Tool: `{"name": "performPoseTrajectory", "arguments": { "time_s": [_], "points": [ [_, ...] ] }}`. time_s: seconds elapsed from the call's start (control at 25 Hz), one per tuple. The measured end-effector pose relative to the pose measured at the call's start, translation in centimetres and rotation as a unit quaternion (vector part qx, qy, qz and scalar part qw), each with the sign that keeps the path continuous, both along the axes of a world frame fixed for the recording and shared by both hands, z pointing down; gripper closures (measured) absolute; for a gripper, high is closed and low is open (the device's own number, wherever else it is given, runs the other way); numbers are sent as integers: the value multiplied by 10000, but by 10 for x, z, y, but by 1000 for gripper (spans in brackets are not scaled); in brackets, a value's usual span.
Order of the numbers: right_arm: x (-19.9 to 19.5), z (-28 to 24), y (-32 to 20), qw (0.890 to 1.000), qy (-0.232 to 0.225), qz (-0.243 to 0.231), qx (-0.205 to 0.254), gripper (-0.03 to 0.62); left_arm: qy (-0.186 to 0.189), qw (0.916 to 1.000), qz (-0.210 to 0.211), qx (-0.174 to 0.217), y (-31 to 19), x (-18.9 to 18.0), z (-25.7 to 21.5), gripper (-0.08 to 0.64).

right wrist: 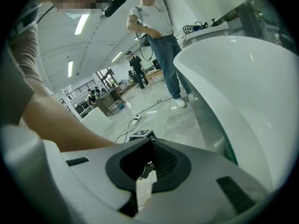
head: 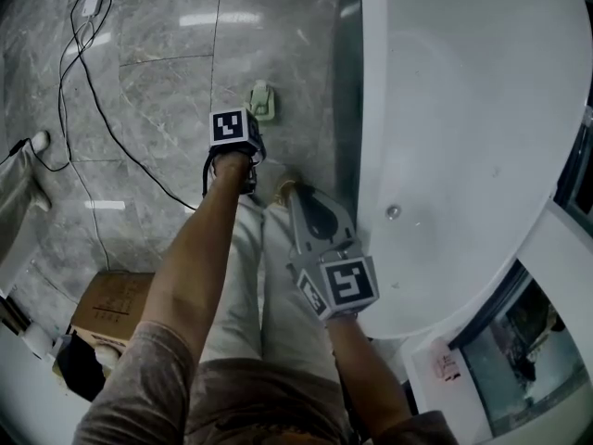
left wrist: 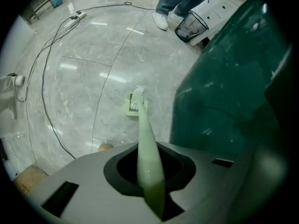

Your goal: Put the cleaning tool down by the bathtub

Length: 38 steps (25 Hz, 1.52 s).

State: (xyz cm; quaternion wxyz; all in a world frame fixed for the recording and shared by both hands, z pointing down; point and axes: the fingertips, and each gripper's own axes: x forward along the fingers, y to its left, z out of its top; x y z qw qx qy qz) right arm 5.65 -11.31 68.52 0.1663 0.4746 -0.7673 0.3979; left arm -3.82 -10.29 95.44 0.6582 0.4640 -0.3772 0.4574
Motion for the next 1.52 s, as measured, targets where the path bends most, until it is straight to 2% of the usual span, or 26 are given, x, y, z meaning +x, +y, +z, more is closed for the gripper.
{"name": "performPoseTrajectory", "arguments": {
  "time_s": [0.16, 0.36, 0.6, 0.72, 0.8, 0.88, 1.24, 1.36, 1.4, 1.48, 1.52],
  "points": [
    [2, 5, -5, 10000, -27, 40, -18, 592, 29, 10000, -14, -33, 3, 5, 4, 505],
    [-2, 1, -5, 10000, -37, 33, -37, 592, 52, 9993, -360, -111, 14, 4, -2, 505],
    [-2, 0, -1, 10000, -49, 35, -38, 592, -91, 9995, -313, -10, 10, 1, -7, 499],
    [-3, -3, 0, 10000, -64, 41, -26, 592, -5, 9994, -319, 105, 7, 5, -11, 464],
    [-4, -5, 1, 10000, -73, 25, -12, 592, 43, 9995, -227, 196, 7, 8, -14, 401],
    [-4, -7, 1, 10000, -76, 7, 14, 592, 59, 9995, -165, 279, 7, 10, -17, 385],
    [-7, -19, 5, 9999, -53, -45, 72, 592, 140, 9982, -142, 571, 7, 8, -39, 374],
    [-9, -29, 8, 9999, -40, -43, 97, 592, 115, 9976, -98, 669, 8, 4, -54, 403],
    [-9, -33, 8, 9999, -37, -40, 104, 592, 108, 9973, -73, 718, 8, 3, -61, 439],
    [-10, -42, 9, 9999, -39, -13, 115, 592, 111, 9964, -25, 838, 7, 1, -78, 559],
    [-9, -47, 9, 9999, -40, 10, 120, 592, 139, 9959, -13, 897, 6, 0, -88, 558]
  ]
}}
